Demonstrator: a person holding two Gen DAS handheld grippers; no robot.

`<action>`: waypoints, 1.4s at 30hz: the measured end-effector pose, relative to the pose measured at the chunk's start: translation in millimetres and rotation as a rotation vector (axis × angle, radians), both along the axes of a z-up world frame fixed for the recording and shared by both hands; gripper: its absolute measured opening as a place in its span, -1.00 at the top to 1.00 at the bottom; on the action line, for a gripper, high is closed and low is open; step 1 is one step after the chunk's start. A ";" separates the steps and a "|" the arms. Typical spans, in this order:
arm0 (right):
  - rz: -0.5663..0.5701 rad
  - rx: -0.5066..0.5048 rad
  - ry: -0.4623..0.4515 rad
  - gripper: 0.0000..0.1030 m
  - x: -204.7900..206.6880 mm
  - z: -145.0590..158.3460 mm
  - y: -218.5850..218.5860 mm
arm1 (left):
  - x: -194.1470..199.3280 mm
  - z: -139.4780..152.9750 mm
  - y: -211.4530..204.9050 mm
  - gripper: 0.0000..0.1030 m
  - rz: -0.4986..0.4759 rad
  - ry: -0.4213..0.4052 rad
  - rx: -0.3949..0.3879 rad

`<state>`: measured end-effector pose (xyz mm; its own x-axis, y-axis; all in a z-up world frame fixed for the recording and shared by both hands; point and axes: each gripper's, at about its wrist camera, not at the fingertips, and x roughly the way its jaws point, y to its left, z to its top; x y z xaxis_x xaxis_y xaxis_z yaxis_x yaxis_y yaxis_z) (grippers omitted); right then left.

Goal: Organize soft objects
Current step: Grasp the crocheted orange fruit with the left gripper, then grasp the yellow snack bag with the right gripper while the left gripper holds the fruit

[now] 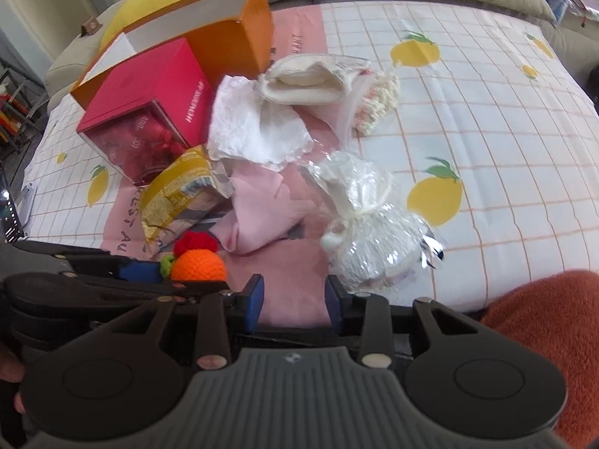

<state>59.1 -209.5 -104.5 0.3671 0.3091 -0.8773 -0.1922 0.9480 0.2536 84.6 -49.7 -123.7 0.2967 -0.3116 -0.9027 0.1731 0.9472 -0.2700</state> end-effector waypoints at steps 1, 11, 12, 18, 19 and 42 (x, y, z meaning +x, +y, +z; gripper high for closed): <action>0.019 0.003 -0.008 0.31 2.0 0.5 4.5 | -0.6 4.6 6.2 0.01 0.020 -0.014 0.010; 0.321 -0.032 -0.202 -0.04 34.6 1.4 78.1 | 1.6 19.2 68.8 0.01 0.217 -0.071 0.041; 0.363 -0.044 -0.221 -0.10 37.8 -1.7 85.1 | 2.2 17.2 72.6 0.01 0.230 -0.064 0.033; 0.650 -0.192 -0.362 -0.36 41.6 -23.7 125.4 | 1.3 10.1 88.4 0.01 0.266 -0.052 0.020; 0.694 -0.210 -0.378 -0.38 41.1 -26.3 130.5 | 1.4 9.1 89.8 0.01 0.267 -0.051 0.022; 0.704 -0.219 -0.365 0.65 30.1 -26.8 139.9 | -7.4 10.4 106.6 0.01 0.327 -0.064 -0.024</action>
<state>89.1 -69.6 -131.3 0.4248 0.4093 -0.8075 -0.7951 0.5952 -0.1166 77.1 57.0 -113.3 0.4405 -0.2114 -0.8725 -0.1212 0.9490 -0.2911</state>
